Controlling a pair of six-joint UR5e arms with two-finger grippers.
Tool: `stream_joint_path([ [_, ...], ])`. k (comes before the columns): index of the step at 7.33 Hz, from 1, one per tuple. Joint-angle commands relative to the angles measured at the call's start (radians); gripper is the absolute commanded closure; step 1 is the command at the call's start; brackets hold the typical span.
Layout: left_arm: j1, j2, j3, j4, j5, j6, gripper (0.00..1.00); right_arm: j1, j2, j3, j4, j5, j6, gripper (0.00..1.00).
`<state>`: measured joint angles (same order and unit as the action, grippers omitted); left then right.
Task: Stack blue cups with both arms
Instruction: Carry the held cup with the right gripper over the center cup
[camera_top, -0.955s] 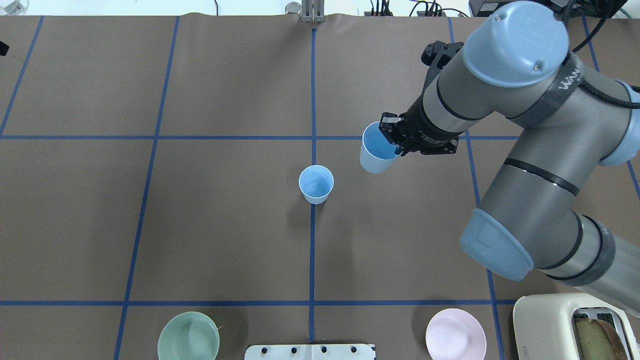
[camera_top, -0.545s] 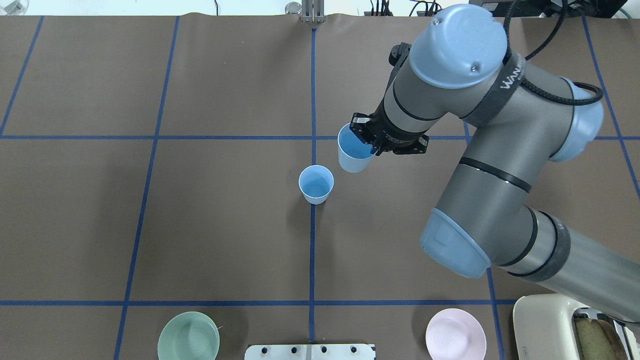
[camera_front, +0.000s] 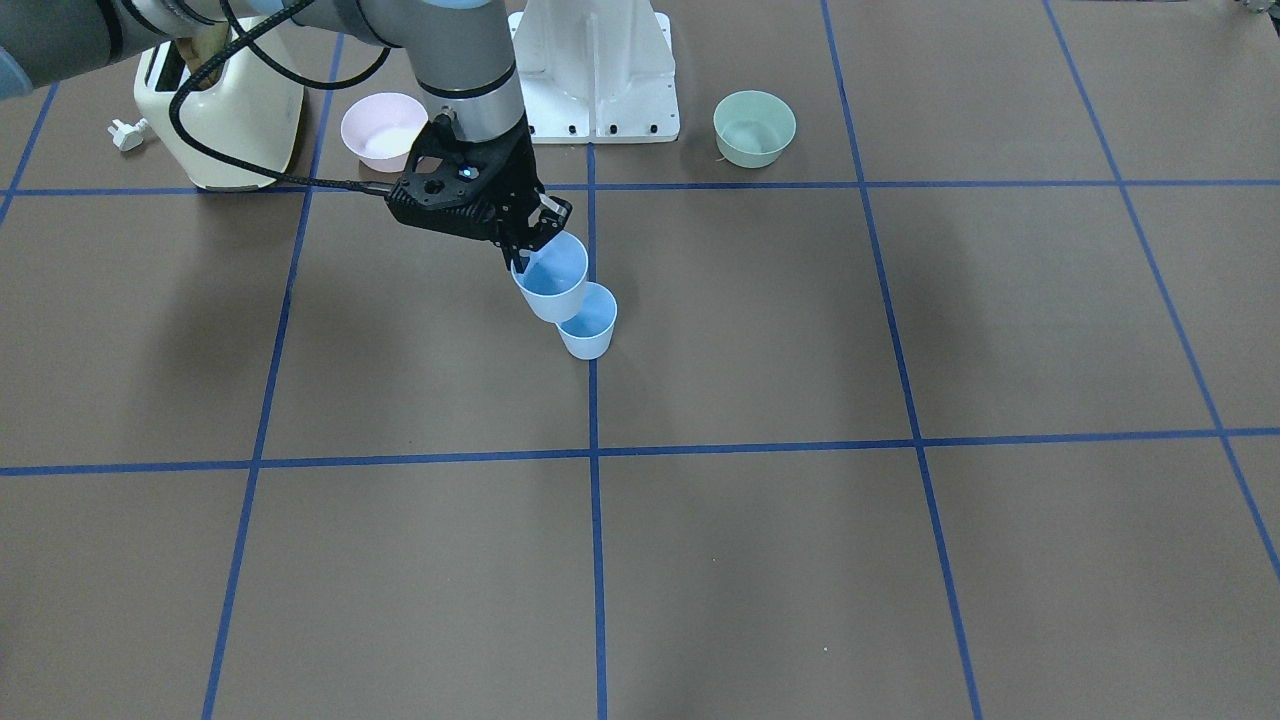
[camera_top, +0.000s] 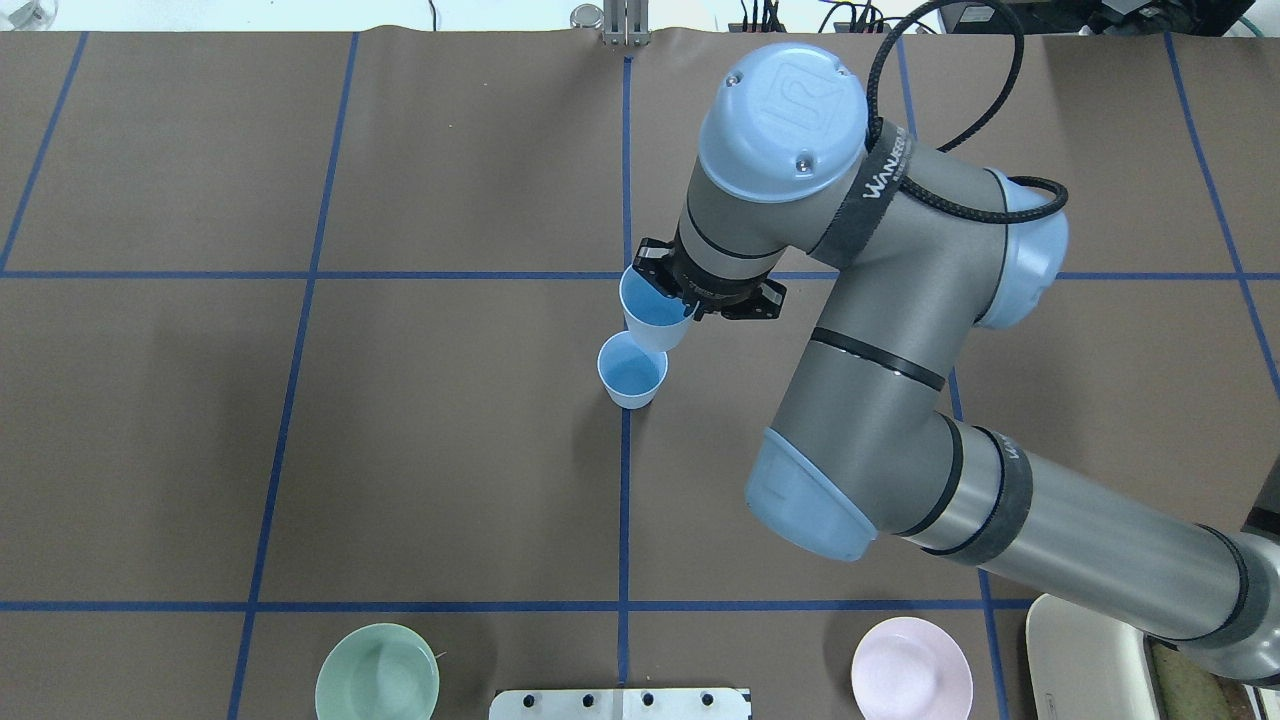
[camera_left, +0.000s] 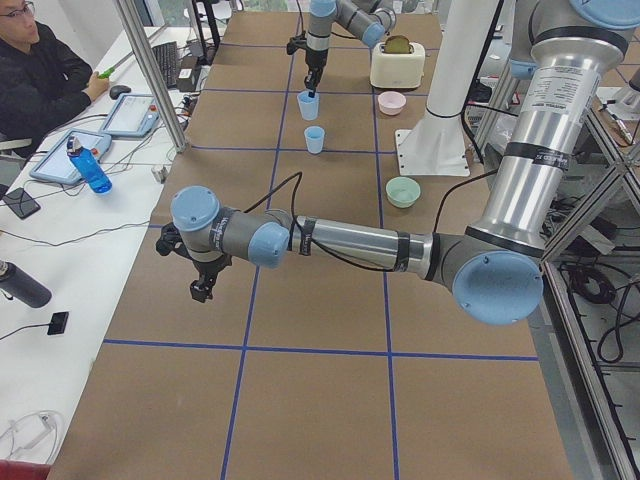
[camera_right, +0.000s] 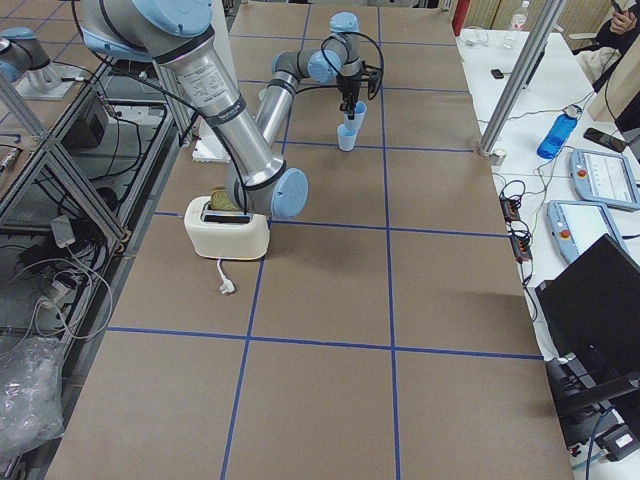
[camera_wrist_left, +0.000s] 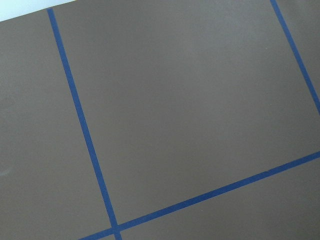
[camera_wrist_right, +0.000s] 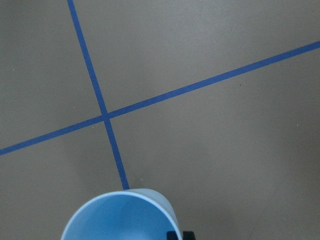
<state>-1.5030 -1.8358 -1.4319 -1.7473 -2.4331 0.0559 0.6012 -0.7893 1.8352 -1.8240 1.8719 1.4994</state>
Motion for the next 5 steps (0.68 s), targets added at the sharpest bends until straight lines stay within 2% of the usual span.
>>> stream_joint_path([
  [1, -0.002, 0.003, 0.007, -0.001, -0.003, 0.001, 0.02, -0.030, 0.028, -0.046, 0.003, -0.031, 0.018, 1.00],
  [4, -0.002, 0.003, 0.011, -0.003, -0.003, -0.001, 0.02, -0.057, 0.028, -0.060, 0.006, -0.057, 0.021, 1.00],
  [5, -0.002, 0.003, 0.011, -0.003, -0.003, -0.001, 0.02, -0.063, 0.019, -0.068, 0.055, -0.062, 0.031, 1.00],
])
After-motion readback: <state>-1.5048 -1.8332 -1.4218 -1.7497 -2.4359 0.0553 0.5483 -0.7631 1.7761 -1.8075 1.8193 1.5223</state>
